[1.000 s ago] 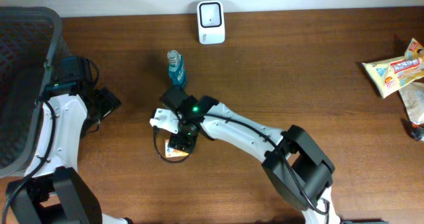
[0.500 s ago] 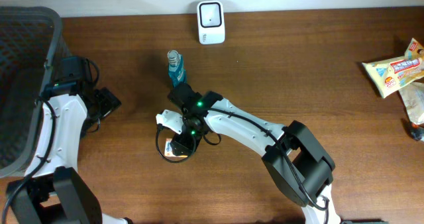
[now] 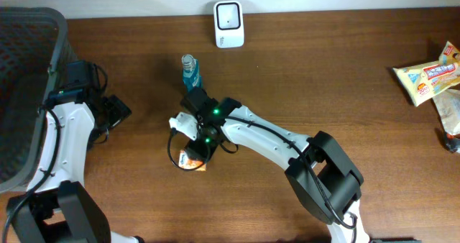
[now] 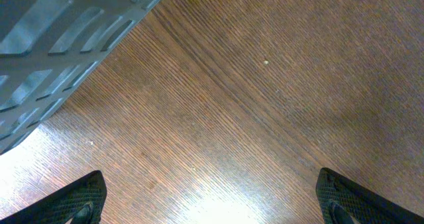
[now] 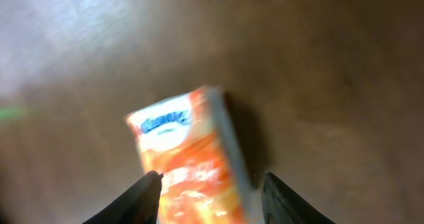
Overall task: Scan the item barcode
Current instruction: 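Grasp the orange snack box with the right gripper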
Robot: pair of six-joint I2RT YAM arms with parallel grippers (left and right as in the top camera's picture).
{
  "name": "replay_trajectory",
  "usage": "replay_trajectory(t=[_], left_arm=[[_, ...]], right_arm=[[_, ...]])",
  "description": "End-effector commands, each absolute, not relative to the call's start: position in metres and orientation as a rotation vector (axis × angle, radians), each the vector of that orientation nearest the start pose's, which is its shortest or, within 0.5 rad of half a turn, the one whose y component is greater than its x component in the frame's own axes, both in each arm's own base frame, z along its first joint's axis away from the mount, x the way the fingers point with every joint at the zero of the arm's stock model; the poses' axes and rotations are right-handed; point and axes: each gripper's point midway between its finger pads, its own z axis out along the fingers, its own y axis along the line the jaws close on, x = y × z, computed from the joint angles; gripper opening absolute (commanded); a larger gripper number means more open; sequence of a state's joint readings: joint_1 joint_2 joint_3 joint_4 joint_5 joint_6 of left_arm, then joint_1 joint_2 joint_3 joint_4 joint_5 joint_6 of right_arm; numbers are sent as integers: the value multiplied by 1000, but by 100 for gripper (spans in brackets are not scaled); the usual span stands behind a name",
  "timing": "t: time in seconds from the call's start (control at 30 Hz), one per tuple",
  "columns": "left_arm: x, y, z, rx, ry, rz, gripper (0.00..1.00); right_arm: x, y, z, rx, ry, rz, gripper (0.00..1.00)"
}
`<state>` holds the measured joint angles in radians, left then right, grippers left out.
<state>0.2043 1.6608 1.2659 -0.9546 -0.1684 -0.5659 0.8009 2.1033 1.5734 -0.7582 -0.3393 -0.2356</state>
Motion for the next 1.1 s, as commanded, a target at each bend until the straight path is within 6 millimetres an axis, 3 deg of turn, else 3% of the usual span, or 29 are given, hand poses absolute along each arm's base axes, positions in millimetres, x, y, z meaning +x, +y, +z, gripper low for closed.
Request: replay_trajectory(t=[0.0,0.13,0.23,0.47,0.6,0.67,0.83,1.07], left_arm=[[330,101,95,-1129,2676,195,99],[330,101,95,-1129,2676,195,99],[330,101,95,-1129,2676,195,99],[330,101,95,-1129,2676,195,99],[330,101,95,-1129,2676,195,99],[330,101,95,-1129,2676,195,99],[330,101,95,-1129,2676,195,99],[330,101,95,-1129,2676,195,99]], right_arm=[[293,370,36,-1489,2476,491,49],[269,375,19,-1537,2539,650,49],[262,378,22,-1493,2587,702,48],[272,378,51,-1169,2775,703,41],[293,362,59,-920,2876,484,45],[302,358,58,-905,2852,424,51],[312,359,52,-991,2767,374,51],[280,371,28,-1161,2811,578,47]])
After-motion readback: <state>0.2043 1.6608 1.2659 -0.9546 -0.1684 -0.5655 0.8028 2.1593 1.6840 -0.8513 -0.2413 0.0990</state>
